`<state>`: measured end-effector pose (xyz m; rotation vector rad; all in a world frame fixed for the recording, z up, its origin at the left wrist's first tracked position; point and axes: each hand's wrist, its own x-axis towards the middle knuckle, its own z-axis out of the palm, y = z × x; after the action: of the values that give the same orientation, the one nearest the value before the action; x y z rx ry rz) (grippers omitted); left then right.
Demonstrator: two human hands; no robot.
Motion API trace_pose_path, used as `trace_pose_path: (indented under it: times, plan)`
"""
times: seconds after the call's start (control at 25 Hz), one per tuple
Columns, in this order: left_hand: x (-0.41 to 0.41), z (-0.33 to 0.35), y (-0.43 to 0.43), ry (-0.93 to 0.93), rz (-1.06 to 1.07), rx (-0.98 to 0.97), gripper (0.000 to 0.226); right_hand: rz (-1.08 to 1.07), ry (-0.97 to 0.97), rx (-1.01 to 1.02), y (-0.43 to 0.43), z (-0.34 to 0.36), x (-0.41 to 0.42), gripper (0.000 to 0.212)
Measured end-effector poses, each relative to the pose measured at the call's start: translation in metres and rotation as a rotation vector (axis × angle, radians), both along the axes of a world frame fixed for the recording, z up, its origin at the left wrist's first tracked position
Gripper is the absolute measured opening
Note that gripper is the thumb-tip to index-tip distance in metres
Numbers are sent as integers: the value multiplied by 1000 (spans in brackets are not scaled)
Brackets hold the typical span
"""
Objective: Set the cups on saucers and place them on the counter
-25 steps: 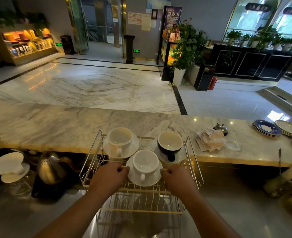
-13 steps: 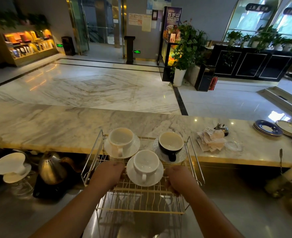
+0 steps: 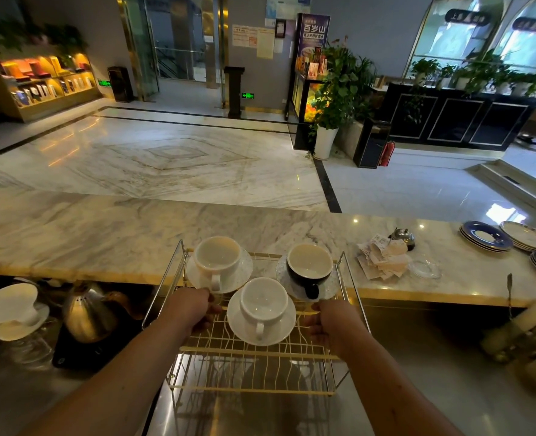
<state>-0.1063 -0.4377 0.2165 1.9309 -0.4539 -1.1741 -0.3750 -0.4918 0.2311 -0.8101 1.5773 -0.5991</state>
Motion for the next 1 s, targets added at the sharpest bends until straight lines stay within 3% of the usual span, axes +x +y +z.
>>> trace_pose_path:
  times: [0.28, 0.52, 0.84, 1.0]
  plan:
    - [1, -4, -4, 11, 26, 14, 24, 32, 83, 36, -1, 11, 6, 17]
    - [1, -4, -1, -15, 19, 20, 31, 60, 138, 65, -3, 16, 8, 29]
    - [-6, 14, 15, 54, -26, -42, 18, -38, -38, 18, 9, 7, 0, 18]
    - [-8, 17, 39, -151, -240, -116, 16, 50, -65, -71, 25, 8, -11, 16]
